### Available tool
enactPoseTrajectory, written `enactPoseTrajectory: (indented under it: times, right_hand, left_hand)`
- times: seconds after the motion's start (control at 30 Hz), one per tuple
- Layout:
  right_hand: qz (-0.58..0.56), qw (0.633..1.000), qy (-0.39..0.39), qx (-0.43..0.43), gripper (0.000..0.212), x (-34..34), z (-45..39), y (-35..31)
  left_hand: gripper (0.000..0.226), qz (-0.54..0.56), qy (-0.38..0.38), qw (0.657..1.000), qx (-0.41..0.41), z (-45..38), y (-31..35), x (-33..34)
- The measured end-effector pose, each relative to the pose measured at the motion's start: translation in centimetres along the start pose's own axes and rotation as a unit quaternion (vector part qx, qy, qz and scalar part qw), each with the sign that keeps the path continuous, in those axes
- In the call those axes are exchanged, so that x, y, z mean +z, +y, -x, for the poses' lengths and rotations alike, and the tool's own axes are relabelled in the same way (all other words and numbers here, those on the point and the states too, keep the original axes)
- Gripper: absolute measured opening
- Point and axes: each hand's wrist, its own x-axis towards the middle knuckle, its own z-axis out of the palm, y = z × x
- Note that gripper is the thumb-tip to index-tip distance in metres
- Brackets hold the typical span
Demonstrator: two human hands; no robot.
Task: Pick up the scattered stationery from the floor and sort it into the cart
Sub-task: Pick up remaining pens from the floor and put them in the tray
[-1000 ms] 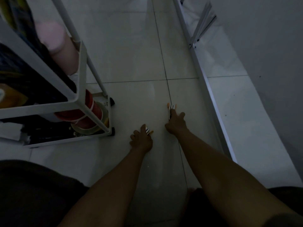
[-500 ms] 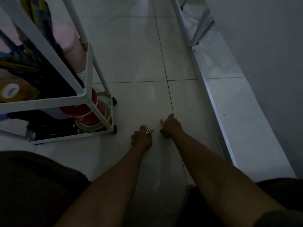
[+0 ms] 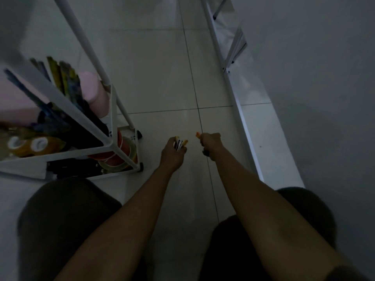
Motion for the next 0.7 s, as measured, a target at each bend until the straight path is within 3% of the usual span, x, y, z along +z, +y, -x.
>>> enactPoseTrajectory:
  times: [0.1, 0.4, 0.7]
  right_hand:
    - [-0.022, 1.0, 0.0, 0.0, 0.01, -1.2, 5.5, -2.5]
    - [-0.123, 0.992, -0.033, -0.022, 0.043, -8.1, 24.8, -14.1]
    - [-0.147, 0.988, -0.03, -0.046, 0.043, -13.4, 42.7, -27.8]
  left_hand:
    - [0.048, 0.0, -0.008, 1.0, -0.001, 3.7, 4.4, -2.2]
    - [0.04, 0.065, -0.025, 0.998, -0.008, 17.3, 23.7, -9.0]
    - [0.042, 0.077, -0.007, 0.997, 0.009, 28.7, 41.2, -18.4]
